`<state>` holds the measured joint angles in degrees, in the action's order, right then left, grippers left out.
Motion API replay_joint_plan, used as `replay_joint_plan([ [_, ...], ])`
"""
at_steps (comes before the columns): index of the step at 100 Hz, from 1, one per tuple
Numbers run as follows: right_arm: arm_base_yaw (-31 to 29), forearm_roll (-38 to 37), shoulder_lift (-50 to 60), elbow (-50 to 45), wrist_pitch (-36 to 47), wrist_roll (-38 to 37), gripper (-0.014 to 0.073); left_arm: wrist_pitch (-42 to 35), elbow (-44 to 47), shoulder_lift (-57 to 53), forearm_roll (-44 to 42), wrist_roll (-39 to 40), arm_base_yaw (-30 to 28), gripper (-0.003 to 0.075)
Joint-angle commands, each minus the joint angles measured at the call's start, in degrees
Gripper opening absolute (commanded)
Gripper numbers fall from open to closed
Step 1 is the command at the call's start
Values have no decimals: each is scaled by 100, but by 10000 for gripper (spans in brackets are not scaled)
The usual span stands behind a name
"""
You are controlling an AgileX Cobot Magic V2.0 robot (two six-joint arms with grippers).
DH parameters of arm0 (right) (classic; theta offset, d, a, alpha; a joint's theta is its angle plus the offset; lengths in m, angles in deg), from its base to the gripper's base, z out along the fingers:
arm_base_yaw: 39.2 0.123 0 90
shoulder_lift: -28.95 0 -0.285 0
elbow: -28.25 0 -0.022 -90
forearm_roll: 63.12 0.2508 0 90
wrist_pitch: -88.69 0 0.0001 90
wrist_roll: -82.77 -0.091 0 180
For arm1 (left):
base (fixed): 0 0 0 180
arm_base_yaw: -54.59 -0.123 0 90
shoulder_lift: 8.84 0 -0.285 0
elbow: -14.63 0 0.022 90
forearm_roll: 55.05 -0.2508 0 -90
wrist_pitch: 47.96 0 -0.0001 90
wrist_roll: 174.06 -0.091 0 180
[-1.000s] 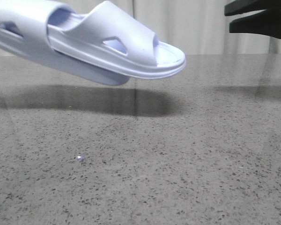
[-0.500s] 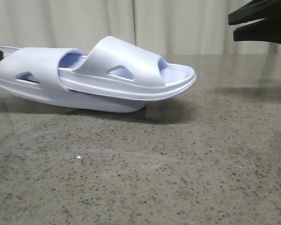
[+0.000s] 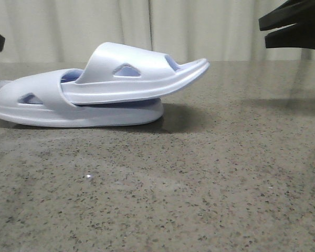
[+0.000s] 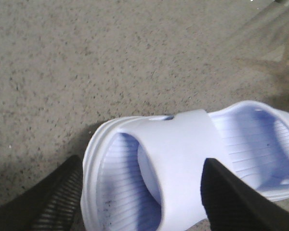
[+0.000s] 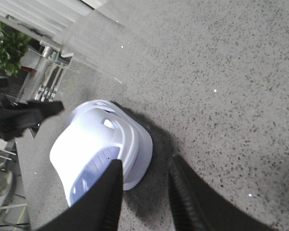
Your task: Insert blue slippers together front up
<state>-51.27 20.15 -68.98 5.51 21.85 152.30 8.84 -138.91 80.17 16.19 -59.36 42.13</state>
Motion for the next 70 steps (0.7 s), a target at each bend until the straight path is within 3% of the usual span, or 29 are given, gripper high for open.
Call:
replay_joint_plan([
  [1,-131,127,379,167,-788,23,188,453,-397,-422,262,-38,-142,467],
  [10,-254,68,598,167,-788,23,175,642,-601,-713,277,-38,-299,445],
  [17,-271,68,768,167,-788,23,127,666,-684,-968,277,-15,-355,381],
  [35,-271,-11,1164,157,-667,23,-102,457,-708,-1644,266,-27,-365,17],
  [53,-222,149,1629,-173,-288,23,-89,-147,-695,-2279,230,-27,-365,15],
  [70,83,163,2377,-757,889,23,-89,-1149,-400,-2979,79,-27,-301,15],
])
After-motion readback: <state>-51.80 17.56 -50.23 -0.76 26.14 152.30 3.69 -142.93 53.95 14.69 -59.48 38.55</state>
